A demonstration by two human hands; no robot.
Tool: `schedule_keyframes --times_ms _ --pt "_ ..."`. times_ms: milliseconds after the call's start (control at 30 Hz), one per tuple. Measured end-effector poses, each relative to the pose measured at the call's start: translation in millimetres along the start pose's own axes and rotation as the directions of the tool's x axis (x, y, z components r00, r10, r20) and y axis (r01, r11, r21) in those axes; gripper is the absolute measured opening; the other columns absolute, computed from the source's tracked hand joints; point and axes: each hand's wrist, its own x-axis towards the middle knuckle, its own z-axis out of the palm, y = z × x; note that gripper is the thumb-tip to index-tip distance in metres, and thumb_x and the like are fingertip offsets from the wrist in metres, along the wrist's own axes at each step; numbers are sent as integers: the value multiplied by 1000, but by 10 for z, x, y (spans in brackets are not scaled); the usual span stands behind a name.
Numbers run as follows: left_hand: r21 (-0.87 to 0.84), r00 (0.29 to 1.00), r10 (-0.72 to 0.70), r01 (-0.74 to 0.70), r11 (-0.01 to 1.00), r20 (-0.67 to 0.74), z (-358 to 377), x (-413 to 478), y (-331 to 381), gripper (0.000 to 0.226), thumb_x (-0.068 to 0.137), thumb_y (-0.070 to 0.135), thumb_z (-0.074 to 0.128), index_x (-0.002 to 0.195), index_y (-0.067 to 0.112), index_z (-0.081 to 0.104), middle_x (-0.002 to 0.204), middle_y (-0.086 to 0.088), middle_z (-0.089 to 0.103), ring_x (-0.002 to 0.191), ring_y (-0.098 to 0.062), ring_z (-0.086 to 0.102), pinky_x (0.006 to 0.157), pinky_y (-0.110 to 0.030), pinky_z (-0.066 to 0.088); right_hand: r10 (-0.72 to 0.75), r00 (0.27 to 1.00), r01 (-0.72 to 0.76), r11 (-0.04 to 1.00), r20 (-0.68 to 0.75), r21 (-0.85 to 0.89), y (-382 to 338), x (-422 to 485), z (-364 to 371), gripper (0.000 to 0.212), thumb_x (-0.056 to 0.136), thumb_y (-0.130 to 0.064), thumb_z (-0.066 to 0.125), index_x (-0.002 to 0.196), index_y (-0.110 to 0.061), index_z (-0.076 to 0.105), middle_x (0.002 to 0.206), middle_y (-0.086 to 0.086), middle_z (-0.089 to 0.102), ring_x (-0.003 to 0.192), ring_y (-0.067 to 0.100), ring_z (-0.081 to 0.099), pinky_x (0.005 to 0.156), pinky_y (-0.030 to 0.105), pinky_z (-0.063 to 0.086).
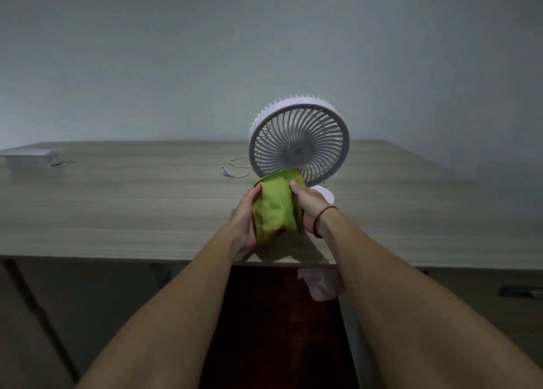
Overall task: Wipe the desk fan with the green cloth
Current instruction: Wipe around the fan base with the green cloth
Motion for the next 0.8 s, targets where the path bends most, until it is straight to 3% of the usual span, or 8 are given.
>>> schedule_keyframes --times_ms 67,167,300,433,533,600,667,800 --pt "18 993 69 -68 998 -95 -44 -21 53 35 94 35 50 110 8 66 74 -8 76 62 -18 73 60 -31 59 -59 995 42 978 -82 -202 13 78 -23 58 80 -50 57 122 -10 57 117 12 64 113 33 60 102 50 45" --pt "350 896 301 -180 919 -327 -174 58 66 27 87 23 66 107 4 66 86 -10 73 67 -19 70 59 -24 55 -119 984 49 896 -134 -441 -11 -79 -36 40 91 -31 54 119 -3 58 108 10 61 102 26 55 100 38 43" --pt "574 785 433 -124 810 -442 -302 275 57 30 86 24 61 104 1 65 107 -18 70 94 -28 65 81 -33 51 -133 980 60 906 -148 -418 160 53 -73 27 94 -12 53 114 4 60 93 12 54 87 20 47 61 26 38" --pt "607 776 443 -99 789 -449 -308 554 143 30 87 34 58 100 8 63 113 -17 68 104 -33 64 94 -41 52 -187 963 66 861 -194 -504 165 273 -113 9 91 -18 56 88 -11 61 84 7 56 86 22 51 75 25 38" --pt "756 774 455 46 653 -440 -295 647 166 67 80 55 65 126 9 49 128 -12 55 118 -34 54 101 -42 45 -305 908 42 748 -287 -662 155 409 -342 18 90 -17 52 91 -11 69 98 17 68 95 32 63 80 32 47" --pt "881 709 588 102 461 -390 -274 623 110 67 77 57 66 125 15 46 128 -9 51 121 -32 49 102 -44 42 -382 873 19 647 -303 -762 165 478 -537 28 90 -13 47 110 -10 66 121 18 64 113 34 59 94 37 47" --pt "952 669 701 32 304 -246 -214 580 20 38 82 50 63 108 23 57 115 -6 59 110 -30 57 94 -45 49 -370 907 38 545 -199 -838 196 559 -660 37 92 -15 45 127 -15 58 137 13 55 125 32 53 106 37 42" --pt "968 830 537 -235 89 152 -82 591 -211 35 90 43 49 107 19 69 114 -9 70 105 -29 64 91 -39 52 -166 986 84 380 21 -921 247 573 -679 52 95 -16 39 146 -18 36 158 11 26 140 33 36 116 38 29"
